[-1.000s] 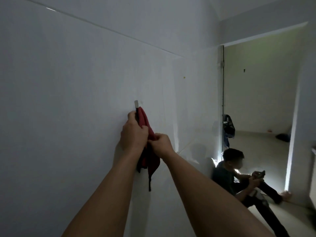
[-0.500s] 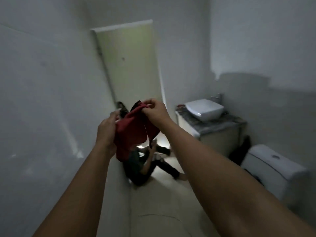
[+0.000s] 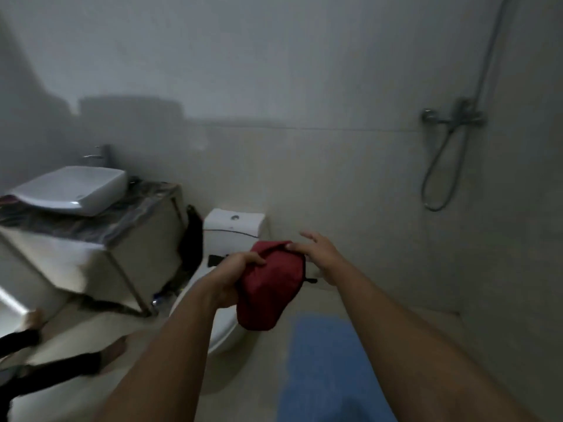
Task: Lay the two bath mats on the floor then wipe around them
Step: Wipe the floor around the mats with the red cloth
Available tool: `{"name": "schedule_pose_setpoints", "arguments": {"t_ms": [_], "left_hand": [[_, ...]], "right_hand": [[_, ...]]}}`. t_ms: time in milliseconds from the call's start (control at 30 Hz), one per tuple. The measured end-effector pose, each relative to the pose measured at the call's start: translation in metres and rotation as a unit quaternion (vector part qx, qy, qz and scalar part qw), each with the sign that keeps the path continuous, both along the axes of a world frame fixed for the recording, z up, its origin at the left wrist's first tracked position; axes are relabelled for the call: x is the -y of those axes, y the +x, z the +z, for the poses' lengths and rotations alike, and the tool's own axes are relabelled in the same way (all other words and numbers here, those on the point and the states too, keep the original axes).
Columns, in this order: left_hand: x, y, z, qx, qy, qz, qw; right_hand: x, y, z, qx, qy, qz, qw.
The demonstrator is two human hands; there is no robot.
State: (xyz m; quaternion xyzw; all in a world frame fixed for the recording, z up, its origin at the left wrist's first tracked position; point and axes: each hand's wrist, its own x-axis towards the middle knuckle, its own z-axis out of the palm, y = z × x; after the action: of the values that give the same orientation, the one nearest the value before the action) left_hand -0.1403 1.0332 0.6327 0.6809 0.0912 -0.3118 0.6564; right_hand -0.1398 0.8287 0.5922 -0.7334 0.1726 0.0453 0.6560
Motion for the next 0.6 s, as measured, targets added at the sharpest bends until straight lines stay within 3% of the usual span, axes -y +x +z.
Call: {"name": "schedule_pose_setpoints", "arguments": {"t_ms": [100,200,400,600], "left_hand": [[0.021,0.001,-0.035,-0.042,-0.045,-0.044,0.997],[0.032,-0.009,-0.062,-0.072,-0.073,-0.072,0.992],[0.031,-0.033,-0.094,-0.089,-0.029,-0.168,0.981],[-0.002,-0.037,-0.108,-0.090,-0.037,-0.173,0.980]], "right_hand": [[0.016,-0.052,-0.045,-0.111,0.025,-0.138,0.984],[0.007,-0.097,-0.077,-0.181,0.093,-0.132,0.970],[-0.021,-0.135,-0.096,-0.096,0.238,-0.172,0.951],[-0.027,-0.147,-0.095,-0.042,0.320,-0.277,0.905]]}}
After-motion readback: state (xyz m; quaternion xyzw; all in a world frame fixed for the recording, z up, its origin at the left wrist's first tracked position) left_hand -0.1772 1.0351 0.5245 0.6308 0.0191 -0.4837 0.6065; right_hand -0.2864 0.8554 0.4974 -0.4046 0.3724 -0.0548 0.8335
